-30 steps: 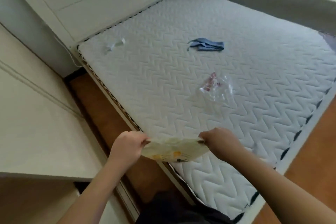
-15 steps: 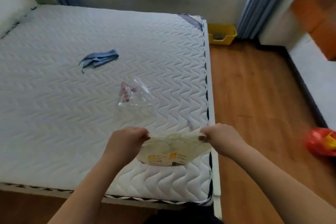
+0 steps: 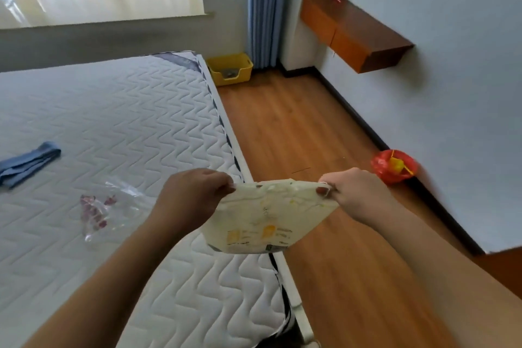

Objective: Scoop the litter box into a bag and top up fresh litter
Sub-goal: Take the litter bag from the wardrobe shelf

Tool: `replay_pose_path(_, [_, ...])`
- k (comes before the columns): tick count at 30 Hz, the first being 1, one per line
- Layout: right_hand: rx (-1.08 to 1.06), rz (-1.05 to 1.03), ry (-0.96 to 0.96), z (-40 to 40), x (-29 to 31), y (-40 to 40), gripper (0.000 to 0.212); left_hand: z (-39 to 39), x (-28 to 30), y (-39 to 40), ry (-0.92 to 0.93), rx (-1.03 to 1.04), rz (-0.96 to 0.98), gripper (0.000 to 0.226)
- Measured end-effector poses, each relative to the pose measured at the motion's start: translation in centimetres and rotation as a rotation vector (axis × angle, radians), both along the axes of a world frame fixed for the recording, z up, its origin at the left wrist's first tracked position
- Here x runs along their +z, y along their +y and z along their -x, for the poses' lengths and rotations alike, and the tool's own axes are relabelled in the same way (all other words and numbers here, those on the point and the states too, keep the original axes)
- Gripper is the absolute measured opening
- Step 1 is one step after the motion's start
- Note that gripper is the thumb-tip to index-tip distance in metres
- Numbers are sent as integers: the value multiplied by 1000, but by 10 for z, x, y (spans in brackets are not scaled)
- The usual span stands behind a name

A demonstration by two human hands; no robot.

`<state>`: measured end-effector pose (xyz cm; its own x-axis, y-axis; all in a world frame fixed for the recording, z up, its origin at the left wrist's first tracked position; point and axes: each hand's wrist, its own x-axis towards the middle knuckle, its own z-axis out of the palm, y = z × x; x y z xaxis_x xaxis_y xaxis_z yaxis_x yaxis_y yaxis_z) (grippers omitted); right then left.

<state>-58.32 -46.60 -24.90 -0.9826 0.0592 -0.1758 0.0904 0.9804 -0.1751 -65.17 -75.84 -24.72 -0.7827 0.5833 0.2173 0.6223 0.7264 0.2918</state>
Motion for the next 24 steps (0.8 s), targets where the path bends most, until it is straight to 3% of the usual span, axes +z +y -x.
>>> replay_pose_path(5, [-20,-12,100,4,46,56,28,28,32,55,6,-26,78,12])
replay_pose_path(10, [7,-43,185,18,82,125,21,46,72,129,78,-36,98,15])
replay_pose_path(24, [233,-46,395,95,142,299,18,72,144,280,171,121,-14,7])
